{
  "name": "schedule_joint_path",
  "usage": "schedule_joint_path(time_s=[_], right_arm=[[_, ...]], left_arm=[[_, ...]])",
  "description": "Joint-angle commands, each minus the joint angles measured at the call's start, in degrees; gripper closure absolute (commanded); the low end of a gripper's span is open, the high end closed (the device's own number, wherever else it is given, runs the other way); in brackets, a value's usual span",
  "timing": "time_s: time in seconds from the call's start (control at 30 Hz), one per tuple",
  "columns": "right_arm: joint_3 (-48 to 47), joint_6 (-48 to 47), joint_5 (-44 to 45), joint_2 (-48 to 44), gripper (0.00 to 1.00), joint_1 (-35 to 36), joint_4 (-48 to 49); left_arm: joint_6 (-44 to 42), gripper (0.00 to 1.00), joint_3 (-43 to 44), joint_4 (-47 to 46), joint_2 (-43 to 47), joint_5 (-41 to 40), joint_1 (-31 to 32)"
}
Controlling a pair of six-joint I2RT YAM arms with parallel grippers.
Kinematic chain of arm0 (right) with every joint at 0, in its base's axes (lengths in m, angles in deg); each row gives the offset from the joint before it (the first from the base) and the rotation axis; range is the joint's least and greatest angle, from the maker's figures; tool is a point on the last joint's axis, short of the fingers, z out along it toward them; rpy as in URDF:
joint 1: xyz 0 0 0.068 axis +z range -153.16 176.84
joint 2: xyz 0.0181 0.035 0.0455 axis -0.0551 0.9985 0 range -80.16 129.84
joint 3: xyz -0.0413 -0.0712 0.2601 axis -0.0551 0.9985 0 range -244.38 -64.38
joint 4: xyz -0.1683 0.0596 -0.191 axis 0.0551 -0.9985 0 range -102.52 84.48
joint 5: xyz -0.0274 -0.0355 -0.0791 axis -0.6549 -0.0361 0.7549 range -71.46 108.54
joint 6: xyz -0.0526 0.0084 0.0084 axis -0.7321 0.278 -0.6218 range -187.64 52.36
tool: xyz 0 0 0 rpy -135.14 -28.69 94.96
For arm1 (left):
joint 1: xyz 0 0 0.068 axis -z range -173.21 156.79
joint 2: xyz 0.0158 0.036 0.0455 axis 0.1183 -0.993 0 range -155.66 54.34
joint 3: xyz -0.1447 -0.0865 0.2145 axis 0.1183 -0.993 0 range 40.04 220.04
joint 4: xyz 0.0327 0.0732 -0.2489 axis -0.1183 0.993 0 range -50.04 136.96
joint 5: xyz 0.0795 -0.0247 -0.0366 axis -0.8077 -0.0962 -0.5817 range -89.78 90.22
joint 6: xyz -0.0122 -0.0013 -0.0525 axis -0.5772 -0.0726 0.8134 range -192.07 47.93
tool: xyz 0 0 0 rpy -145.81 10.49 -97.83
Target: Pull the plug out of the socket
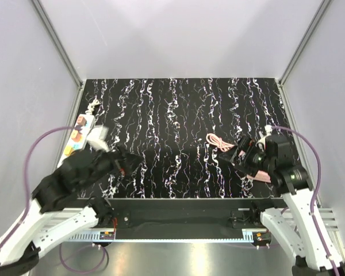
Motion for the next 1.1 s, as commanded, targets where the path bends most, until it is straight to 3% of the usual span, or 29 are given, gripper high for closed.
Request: schedule_joint_path(time_s=[0.0,0.23,0.4,0.53,0.63,0.7,0.73,0.83,0.87,0.97,1.07], right_arm=[[-4.73,-4.04,3.92,4.8,0.0,0.19,-2.07],[-12.98,-12.82,10.66,11.22,0.0,0.27,-2.6],[-18.18,-12.14,14.3,13.95,0.0,0.19,-5.94],[-22.12,-13.79,10.51,14.74,0.0,0.19,-7.16],[-26.95,-14.16,17.84,17.2,0.01,0.19,-12.42],[-29.68,-15.2,23.57,19.74,0.0,0.1,-14.81],[-33.26,-16.51,31.18,20.54,0.0,0.1,-17.52],[-40.12,-18.98,42.81,24.32,0.0,-1.21,-20.87],[-41.72,-19.68,43.72,24.93,0.0,-2.26,-21.06],[-47.17,-22.06,38.83,27.57,0.0,-8.06,-20.8],[-50.43,-23.91,32.41,29.95,0.0,-11.84,-20.53]], left_arm=[[-5.85,0.01,3.39,-1.63,-8.61,6.86,0.22],[-14.89,0.06,6.65,-11.54,-27.6,13.2,0.31],[-18.95,0.01,6.74,-33.15,-40.49,25.32,0.57],[-23.42,0.01,19.44,-36.7,-54.92,23.85,6.26],[-27.46,0.01,25.35,-37.58,-64.68,17.71,10.4],[-26.69,0.01,27.04,-42.12,-68.64,18.47,10.68],[-24.86,0.01,26.78,-44.67,-71.71,20.4,10.85],[-18.63,0.1,23.88,-59.34,-76.2,30.23,11.03],[-16.77,0.12,23.44,-65.73,-79.09,33.83,11.03],[-13.06,0.12,23.52,-72.88,-84.81,36.93,11.82],[-14.29,0.03,28.52,-72.04,-89.3,36.58,13.92]])
